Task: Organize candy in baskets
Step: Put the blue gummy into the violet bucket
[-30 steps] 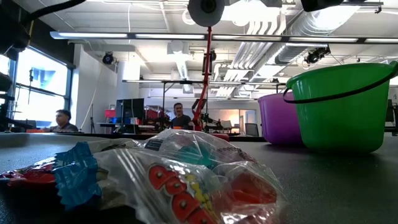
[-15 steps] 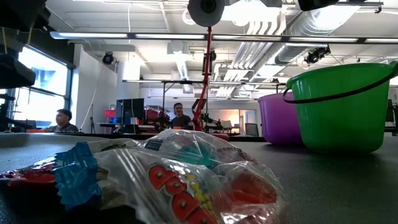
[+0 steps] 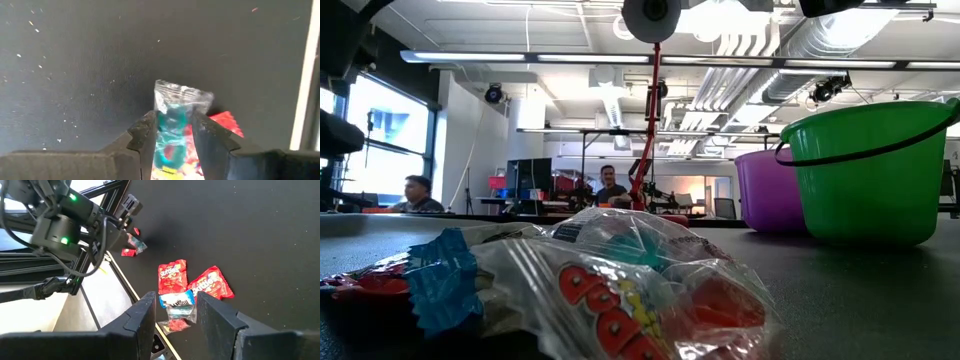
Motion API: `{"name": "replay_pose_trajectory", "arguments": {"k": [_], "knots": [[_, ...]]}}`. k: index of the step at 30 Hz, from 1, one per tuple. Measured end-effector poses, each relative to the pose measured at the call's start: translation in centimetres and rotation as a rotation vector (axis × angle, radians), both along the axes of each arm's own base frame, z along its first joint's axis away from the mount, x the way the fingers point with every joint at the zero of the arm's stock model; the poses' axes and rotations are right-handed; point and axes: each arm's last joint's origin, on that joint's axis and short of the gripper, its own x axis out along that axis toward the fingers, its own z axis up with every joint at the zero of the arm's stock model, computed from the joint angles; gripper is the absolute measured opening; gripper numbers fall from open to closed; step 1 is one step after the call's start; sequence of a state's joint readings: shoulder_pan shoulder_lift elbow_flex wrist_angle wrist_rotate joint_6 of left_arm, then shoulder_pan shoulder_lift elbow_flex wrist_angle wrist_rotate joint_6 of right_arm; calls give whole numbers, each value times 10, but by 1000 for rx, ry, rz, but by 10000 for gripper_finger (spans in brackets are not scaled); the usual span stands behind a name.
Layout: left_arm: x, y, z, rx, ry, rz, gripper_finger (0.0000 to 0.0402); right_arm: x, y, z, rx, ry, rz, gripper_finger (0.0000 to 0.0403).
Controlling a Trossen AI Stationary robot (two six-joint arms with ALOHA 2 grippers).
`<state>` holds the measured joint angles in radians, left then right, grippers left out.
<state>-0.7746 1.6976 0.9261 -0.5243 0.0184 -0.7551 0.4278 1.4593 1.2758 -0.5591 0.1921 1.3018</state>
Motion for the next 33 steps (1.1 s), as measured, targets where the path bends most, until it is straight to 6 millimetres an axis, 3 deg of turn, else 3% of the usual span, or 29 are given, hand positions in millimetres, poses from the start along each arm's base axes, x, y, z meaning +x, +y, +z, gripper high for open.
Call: {"name": "replay_pose_trajectory", "arguments": {"k": [11,21,27,33], "knots": [[2,-1,-17,48,54,42,107,0,0,0,2,-3,-2,138],[2,1,-9,19,38,83,8,1,-1,0,-18,-12,-26,138],[3,14,2,44,20,153,9,1,-2,1,-26,-16,-35,138],[9,41,33,78,-95,261,2,1,-3,1,-47,-24,-54,138]]}}
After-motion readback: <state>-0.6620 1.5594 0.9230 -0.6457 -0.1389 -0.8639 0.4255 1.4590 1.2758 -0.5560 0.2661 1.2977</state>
